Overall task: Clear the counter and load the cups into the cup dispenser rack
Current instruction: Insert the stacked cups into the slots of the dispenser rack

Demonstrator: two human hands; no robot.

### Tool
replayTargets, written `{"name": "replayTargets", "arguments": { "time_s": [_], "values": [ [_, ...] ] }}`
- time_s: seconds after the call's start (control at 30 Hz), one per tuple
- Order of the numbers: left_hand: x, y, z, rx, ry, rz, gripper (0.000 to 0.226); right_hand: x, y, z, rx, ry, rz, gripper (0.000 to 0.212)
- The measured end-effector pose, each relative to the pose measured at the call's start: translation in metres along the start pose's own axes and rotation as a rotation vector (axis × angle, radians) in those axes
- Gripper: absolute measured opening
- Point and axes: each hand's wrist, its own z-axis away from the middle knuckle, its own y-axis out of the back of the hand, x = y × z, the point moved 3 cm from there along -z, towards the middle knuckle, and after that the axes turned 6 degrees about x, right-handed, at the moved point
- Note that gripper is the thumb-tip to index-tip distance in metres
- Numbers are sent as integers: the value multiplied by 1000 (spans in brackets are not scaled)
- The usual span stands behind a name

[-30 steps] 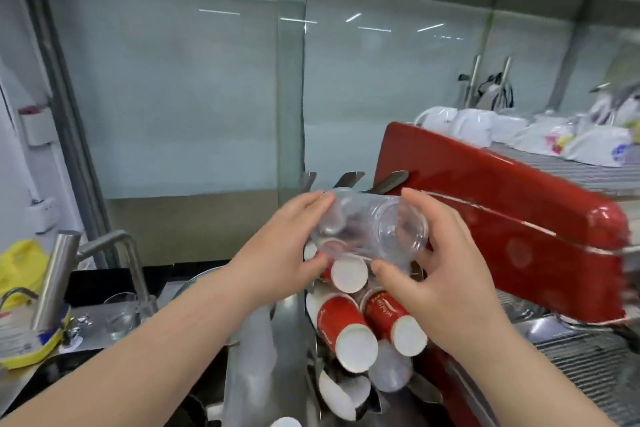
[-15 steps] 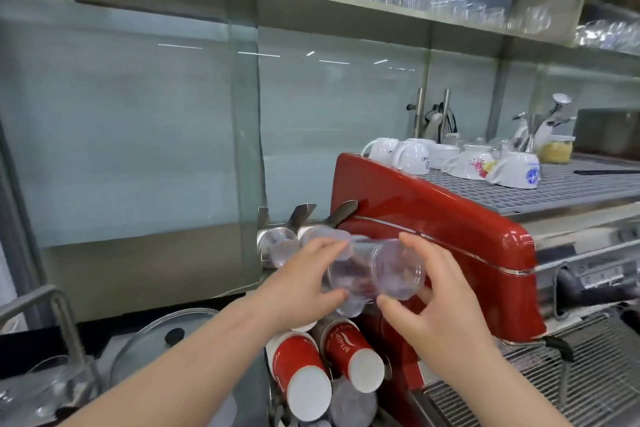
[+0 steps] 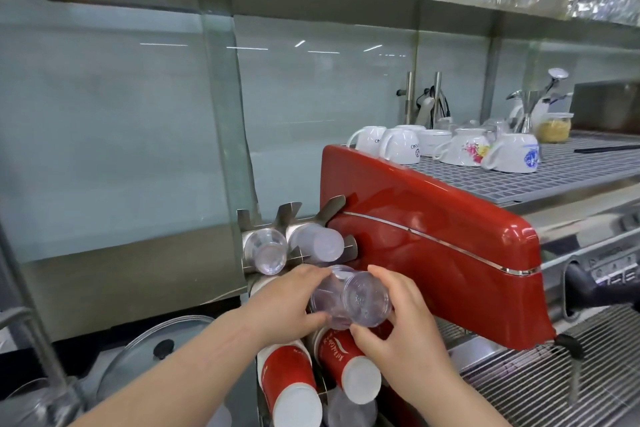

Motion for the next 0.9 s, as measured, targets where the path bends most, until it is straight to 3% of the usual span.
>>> {"name": "replayTargets", "arguments": {
  "time_s": [0.63,0.9],
  "values": [
    [-14,-6,-16,67,-35,119,77,24,-27,-25,-14,-40,52,70],
    [-20,-10,-26,22,-17,71,62,36,-42,-31,-72,-81,109,76]
  ]
}}
